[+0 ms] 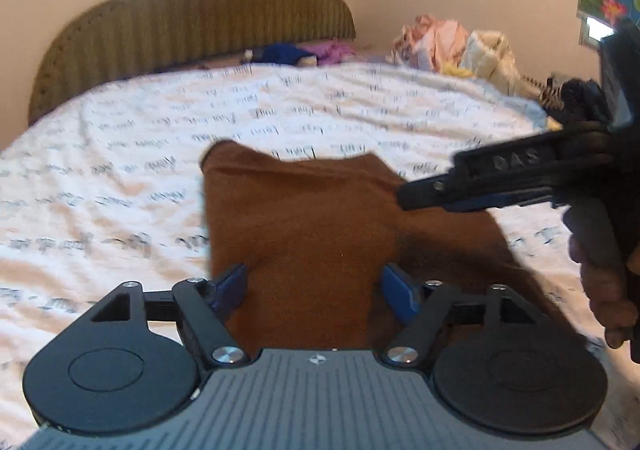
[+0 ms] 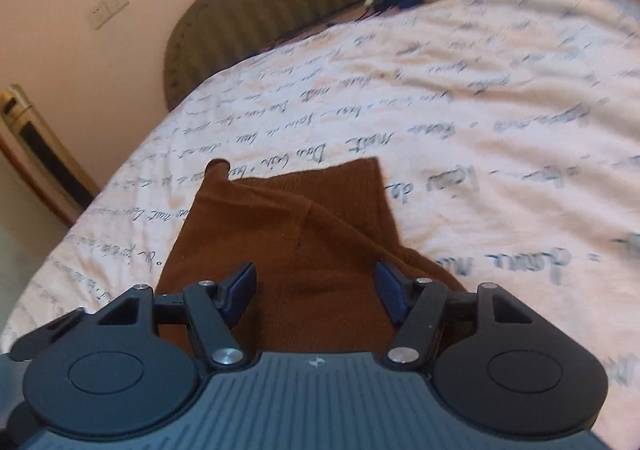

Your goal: Fold small clothes

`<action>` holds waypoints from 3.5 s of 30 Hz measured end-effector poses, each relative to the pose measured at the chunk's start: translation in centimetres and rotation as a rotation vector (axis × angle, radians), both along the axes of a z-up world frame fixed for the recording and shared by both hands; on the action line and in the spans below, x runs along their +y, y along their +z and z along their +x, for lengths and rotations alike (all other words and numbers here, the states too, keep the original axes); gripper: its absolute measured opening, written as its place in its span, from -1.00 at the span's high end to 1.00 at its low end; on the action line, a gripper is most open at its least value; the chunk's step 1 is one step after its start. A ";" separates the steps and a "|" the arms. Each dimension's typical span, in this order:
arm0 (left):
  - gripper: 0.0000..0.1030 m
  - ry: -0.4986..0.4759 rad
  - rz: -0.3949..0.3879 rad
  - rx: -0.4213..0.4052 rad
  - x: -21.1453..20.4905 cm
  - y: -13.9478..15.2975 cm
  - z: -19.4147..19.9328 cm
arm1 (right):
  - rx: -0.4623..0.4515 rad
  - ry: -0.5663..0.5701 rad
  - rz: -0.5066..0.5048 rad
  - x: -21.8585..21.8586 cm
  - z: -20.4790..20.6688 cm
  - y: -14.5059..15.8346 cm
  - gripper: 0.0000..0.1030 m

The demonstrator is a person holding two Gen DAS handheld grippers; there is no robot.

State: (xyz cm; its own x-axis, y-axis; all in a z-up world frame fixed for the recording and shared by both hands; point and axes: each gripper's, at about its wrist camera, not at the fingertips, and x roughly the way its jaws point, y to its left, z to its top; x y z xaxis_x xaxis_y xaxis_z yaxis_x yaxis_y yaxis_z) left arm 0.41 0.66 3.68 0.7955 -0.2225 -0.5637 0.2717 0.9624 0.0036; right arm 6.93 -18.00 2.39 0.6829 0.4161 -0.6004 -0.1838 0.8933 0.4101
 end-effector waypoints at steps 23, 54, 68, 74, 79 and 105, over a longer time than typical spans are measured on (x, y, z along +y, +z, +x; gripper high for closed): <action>-1.00 0.081 0.129 0.239 1.2 -3.3 -7.7 | 0.015 -0.254 -0.374 3.5 -16.6 -3.6 -1.00; -1.00 0.132 0.054 0.129 2.1 -3.8 -8.8 | -0.042 -0.281 -0.371 3.7 -17.3 -3.9 -1.00; -1.00 0.132 0.057 0.129 1.9 -3.8 -8.8 | -0.043 -0.293 -0.377 3.9 -17.2 -4.0 -1.00; -1.00 0.132 0.044 0.131 2.1 -3.7 -8.8 | -0.043 -0.292 -0.376 3.9 -17.2 -4.0 -1.00; -1.00 0.138 0.041 0.131 2.1 -3.7 -8.7 | -0.044 -0.292 -0.368 3.9 -17.2 -4.0 -1.00; -1.00 0.180 0.074 0.170 1.4 -3.6 -7.7 | -0.028 -0.236 -0.385 3.6 -17.1 -3.8 -1.00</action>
